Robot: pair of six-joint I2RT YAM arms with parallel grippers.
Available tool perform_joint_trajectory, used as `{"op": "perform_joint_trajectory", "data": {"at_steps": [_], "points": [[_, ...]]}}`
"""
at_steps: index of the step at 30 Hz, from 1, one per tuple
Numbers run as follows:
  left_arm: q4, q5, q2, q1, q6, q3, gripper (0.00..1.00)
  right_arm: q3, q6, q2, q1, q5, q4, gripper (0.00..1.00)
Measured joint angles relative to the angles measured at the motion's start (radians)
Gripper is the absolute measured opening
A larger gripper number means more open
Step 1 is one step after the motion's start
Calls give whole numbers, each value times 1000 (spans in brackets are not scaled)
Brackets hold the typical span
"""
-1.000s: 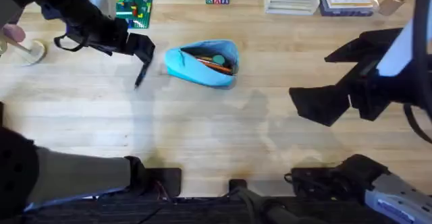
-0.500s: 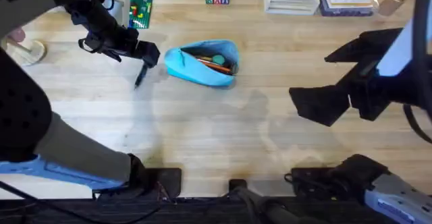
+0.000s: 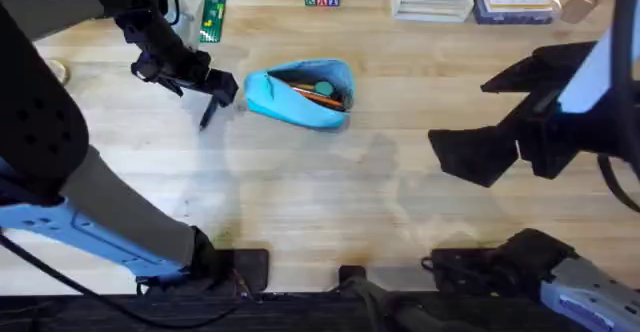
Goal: Unzip the bag, pick up the pens from the table one at a time and place them inside, then zip the bag closed.
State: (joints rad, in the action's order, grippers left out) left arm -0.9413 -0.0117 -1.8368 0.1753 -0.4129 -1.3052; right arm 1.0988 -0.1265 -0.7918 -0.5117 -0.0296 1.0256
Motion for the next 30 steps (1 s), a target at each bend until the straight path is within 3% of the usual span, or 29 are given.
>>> {"op": "perform_joint_trajectory", "data": {"at_steps": [25, 30], "points": [[11, 36, -46, -20, 4, 2, 998, 0, 0, 0, 0, 0, 0, 998], [4, 28, -46, -28, 5, 2, 838, 0, 0, 0, 0, 0, 0, 998]]}}
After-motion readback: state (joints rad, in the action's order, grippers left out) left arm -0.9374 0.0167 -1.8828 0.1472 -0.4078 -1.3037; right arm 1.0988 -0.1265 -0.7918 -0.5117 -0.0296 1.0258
